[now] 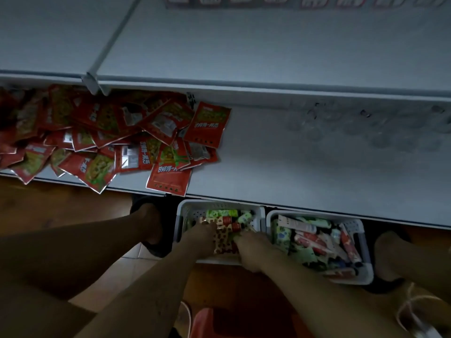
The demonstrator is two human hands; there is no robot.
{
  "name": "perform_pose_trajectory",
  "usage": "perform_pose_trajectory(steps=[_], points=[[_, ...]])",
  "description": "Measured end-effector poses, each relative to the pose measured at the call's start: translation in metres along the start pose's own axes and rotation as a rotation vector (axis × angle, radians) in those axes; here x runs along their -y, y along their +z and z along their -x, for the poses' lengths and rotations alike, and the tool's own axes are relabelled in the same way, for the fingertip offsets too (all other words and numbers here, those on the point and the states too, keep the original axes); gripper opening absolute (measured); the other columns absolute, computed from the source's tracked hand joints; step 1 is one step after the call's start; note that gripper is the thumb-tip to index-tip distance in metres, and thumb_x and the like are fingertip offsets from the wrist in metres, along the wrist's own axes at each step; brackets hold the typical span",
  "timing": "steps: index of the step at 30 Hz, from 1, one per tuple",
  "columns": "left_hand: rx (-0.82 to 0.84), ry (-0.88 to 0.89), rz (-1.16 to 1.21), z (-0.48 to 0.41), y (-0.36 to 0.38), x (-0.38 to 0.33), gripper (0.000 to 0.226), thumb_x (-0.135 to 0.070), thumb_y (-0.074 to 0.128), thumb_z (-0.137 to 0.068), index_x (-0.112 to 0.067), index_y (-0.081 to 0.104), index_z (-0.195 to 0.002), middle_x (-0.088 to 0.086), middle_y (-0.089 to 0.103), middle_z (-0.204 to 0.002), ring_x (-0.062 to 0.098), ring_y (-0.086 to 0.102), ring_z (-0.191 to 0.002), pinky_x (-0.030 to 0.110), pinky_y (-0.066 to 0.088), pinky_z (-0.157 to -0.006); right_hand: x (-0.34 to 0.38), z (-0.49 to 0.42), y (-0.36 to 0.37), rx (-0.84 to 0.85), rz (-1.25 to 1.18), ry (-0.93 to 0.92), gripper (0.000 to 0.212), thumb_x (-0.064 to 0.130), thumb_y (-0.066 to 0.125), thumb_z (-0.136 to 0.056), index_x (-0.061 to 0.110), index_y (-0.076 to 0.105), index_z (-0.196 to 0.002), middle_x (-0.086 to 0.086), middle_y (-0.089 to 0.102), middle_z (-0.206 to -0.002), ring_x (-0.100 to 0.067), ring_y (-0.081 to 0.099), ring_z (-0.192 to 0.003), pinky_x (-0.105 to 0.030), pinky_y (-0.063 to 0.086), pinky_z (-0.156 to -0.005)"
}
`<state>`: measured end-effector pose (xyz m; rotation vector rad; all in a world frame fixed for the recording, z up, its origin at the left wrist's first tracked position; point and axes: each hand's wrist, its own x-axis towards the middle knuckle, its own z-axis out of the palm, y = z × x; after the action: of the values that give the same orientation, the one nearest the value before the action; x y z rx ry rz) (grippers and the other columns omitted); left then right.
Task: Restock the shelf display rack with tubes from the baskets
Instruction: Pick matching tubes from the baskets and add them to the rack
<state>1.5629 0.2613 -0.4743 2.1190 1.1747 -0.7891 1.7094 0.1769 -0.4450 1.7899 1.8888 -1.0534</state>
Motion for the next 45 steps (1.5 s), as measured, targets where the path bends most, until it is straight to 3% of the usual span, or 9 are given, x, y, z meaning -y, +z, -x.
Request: perform_pose_trajectory(steps=[6,12,16,20,26,31,36,40,45], points=[[0.102,-0.044,-0.035,-0.007,0.024,0.018,0.065,-0.021,0.045,-0.095,-0.018,0.012,-0.151,0.015,0.041,-0.142,0.035,0.05,-0.119,0.044,0.046,-0.09,0.002,-0.031,0.014,0.018,-0.157,-0.005,0.036,0.012,0.055,-0.09,0.013,0.051,-0.125,-0.012,0.052,-0.125,-0.027,0.05,-0.113,-0.036,0.044,-0.093],[0.021,-0.072,-0.138,-0.012,0.03,0.016,0.065,-0.029,0.048,-0.093,-0.023,0.016,-0.149,0.02,0.008,-0.154,0.043,0.016,-0.139,0.051,0.036,-0.102,-0.003,-0.046,0.021,-0.024,-0.096,0.04,0.048,0.014,0.056,-0.088,0.012,0.043,-0.135,-0.013,0.044,-0.137,-0.03,0.045,-0.122,-0.041,0.038,-0.103],[0.027,-0.036,-0.187,-0.016,0.033,0.013,0.058,-0.026,0.05,-0.091,-0.019,0.028,-0.143,0.014,0.027,-0.148,0.035,0.026,-0.135,0.049,0.033,-0.103,-0.01,-0.044,0.025,-0.023,-0.156,0.039,0.04,0.011,0.057,-0.088,0.013,0.049,-0.127,-0.012,0.052,-0.125,-0.029,0.051,-0.113,-0.036,0.042,-0.095],[0.036,-0.03,-0.148,-0.018,0.025,0.007,0.038,-0.025,0.043,-0.096,-0.019,0.043,-0.133,0.011,0.055,-0.128,0.03,0.054,-0.115,0.039,0.045,-0.089,-0.008,-0.044,0.02,0.053,-0.167,0.082,0.027,0.015,0.059,-0.086,0.012,0.06,-0.113,-0.009,0.055,-0.116,-0.026,0.055,-0.1,-0.034,0.05,-0.086],[0.061,0.036,0.021,-0.015,-0.013,-0.006,0.04,-0.018,0.042,-0.097,-0.01,0.043,-0.136,0.015,0.05,-0.132,0.034,0.051,-0.116,0.039,0.045,-0.094,-0.008,-0.019,-0.019,0.001,-0.249,0.132,0.02,0.011,0.05,-0.089,0.007,0.057,-0.107,-0.01,0.055,-0.106,-0.023,0.054,-0.091,-0.029,0.042,-0.069],[-0.184,0.01,0.18,0.018,-0.051,-0.021,0.035,-0.022,0.044,-0.096,-0.007,0.043,-0.128,0.017,0.059,-0.119,0.034,0.057,-0.107,0.031,0.042,-0.077,-0.01,0.011,-0.043,-0.084,-0.463,0.12,0.032,0.02,0.045,-0.094,0.003,0.059,-0.117,-0.015,0.062,-0.105,-0.028,0.06,-0.089,-0.033,0.046,-0.068],[-0.3,0.055,0.412,0.066,-0.096,-0.037,0.048,-0.043,0.026,-0.101,-0.005,0.046,-0.124,0.018,0.057,-0.118,0.033,0.055,-0.106,0.036,0.042,-0.087,-0.01,0.04,-0.072,-0.307,-0.585,0.154,0.042,0.044,0.034,-0.1,0.017,0.056,-0.078,-0.003,0.058,-0.079,-0.023,0.057,-0.078,-0.031,0.04,-0.064],[-0.415,0.146,0.457,0.11,-0.134,-0.043,0.022,-0.031,0.053,-0.095,-0.014,0.044,-0.106,0.0,0.055,-0.094,0.018,0.053,-0.087,0.032,0.044,-0.077,0.001,0.073,-0.099,-0.448,-0.837,0.082,0.041,0.04,0.043,-0.099,0.002,0.06,-0.094,-0.012,0.066,-0.081,-0.023,0.068,-0.068,-0.037,0.053,-0.067],[-0.578,0.314,0.522,0.166,-0.179,-0.056,0.024,-0.034,0.069,-0.085,-0.012,0.059,-0.089,0.003,0.065,-0.078,0.012,0.06,-0.069,0.03,0.048,-0.064,0.029,0.114,-0.134,-0.478,-1.228,-0.189,0.025,0.031,0.049,-0.099,0.008,0.058,-0.101,-0.015,0.07,-0.096,-0.023,0.07,-0.076,-0.031,0.053,-0.064]])
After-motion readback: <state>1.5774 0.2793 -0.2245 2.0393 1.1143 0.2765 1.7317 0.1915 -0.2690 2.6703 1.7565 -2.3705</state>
